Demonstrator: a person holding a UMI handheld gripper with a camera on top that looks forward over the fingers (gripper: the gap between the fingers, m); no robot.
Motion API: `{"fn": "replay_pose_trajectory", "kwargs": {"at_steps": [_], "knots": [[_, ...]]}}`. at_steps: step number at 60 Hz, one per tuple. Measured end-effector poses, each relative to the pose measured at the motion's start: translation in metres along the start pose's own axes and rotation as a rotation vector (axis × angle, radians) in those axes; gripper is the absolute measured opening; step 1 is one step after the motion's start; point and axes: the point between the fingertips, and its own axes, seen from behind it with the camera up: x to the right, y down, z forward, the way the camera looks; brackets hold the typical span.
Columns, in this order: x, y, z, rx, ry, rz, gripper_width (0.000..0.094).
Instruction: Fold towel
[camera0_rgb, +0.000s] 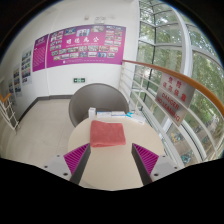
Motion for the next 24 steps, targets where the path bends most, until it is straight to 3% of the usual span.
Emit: {"fn": "replay_pose_trajectory", "kwargs": {"at_steps": [11, 24], "knots": [[-0.015, 0.027, -0.078, 0.009, 0.000, -0.003, 0.0858], [-0.023, 0.035, -0.125, 0.033, -0.008, -0.010, 0.0856]]}}
